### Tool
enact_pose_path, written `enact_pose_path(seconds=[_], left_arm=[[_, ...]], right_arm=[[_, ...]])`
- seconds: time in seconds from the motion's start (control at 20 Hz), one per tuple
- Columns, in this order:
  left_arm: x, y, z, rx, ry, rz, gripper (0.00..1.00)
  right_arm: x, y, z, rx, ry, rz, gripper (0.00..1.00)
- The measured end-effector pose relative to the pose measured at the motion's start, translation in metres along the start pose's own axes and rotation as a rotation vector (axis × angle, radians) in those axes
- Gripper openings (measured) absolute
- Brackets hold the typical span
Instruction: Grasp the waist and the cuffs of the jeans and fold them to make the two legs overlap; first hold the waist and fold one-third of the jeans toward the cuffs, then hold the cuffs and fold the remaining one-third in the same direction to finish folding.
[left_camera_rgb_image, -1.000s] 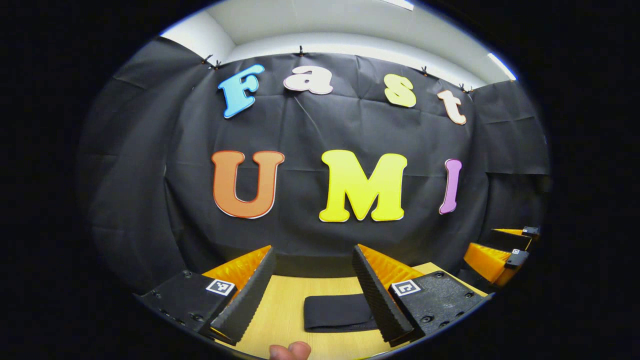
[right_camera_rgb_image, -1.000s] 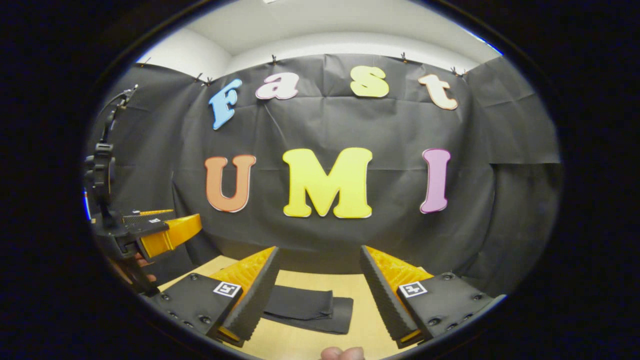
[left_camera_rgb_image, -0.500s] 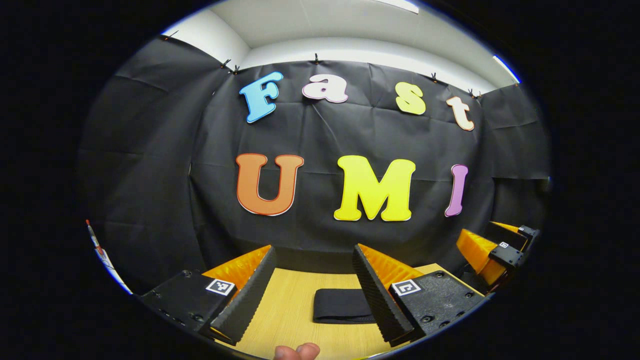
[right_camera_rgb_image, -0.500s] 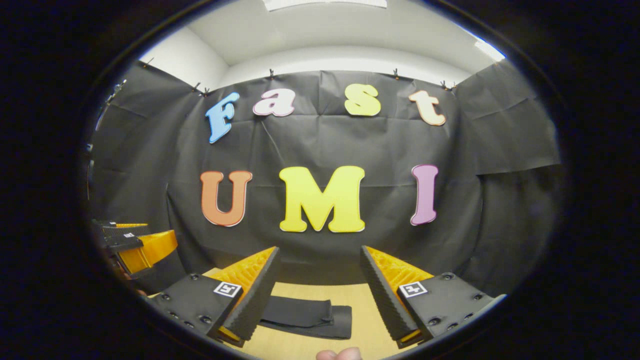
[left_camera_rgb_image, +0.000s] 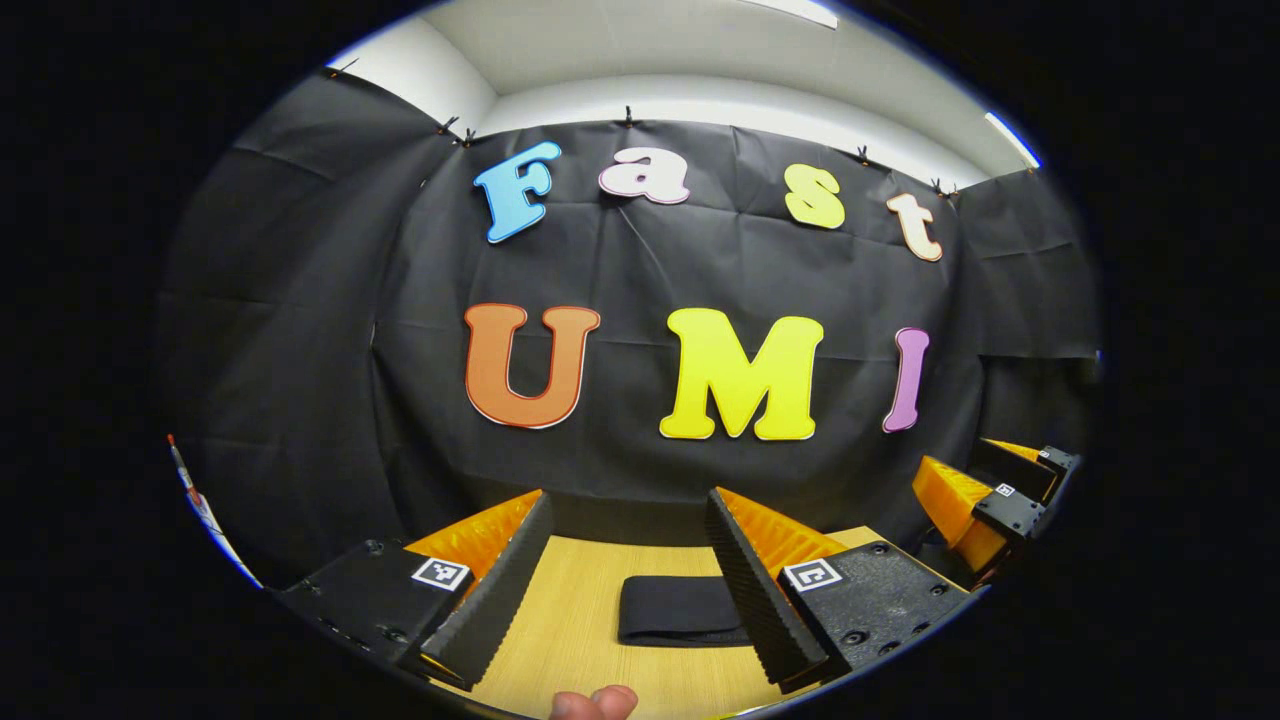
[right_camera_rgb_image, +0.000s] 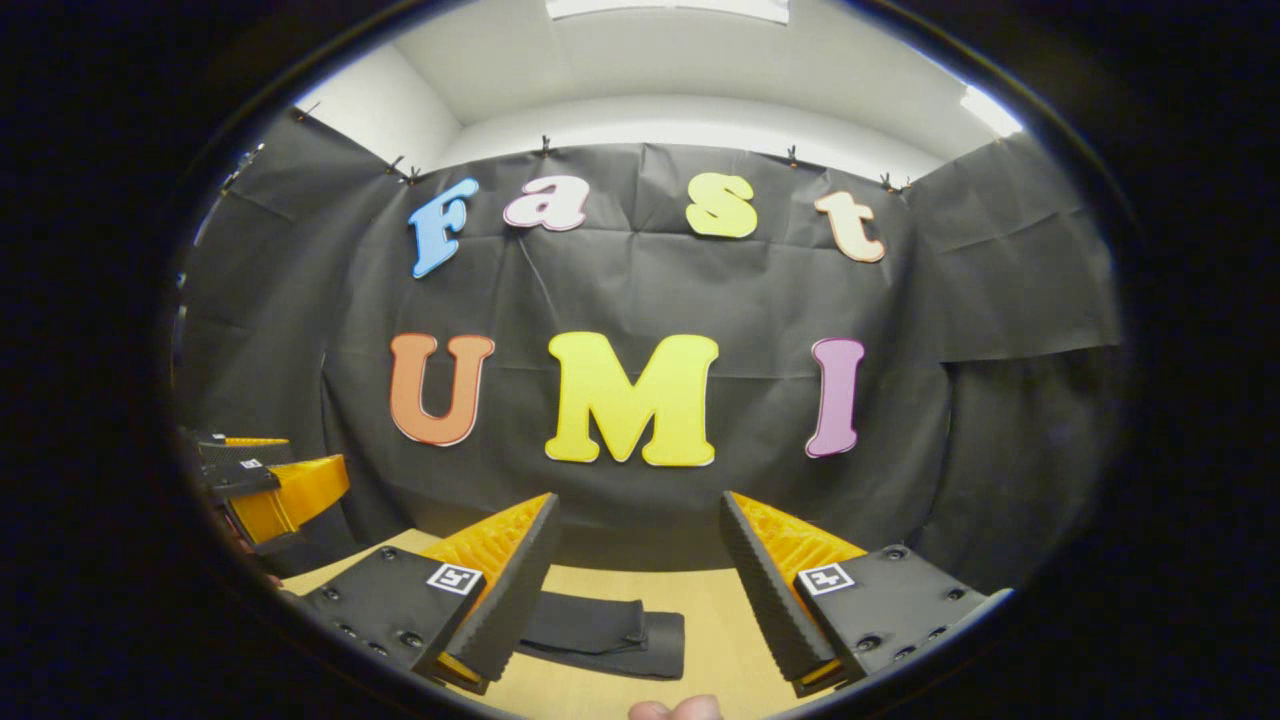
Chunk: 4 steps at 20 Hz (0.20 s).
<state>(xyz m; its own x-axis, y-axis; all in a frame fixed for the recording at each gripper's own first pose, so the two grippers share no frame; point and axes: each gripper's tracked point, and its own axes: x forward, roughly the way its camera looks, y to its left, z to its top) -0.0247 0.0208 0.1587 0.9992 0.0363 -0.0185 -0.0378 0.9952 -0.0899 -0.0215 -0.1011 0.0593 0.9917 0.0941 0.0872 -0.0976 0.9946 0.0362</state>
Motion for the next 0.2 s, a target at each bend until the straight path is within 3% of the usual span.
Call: enact_pose_path(seconds=[0.2], left_arm=[[0.0063, -0.0027, -0.0009, -0.002, -0.001, -0.008, 0.98]], right_arm=[[0.0024, 0.0005, -0.0011, -0.007, 0.008, 0.002, 0.99]])
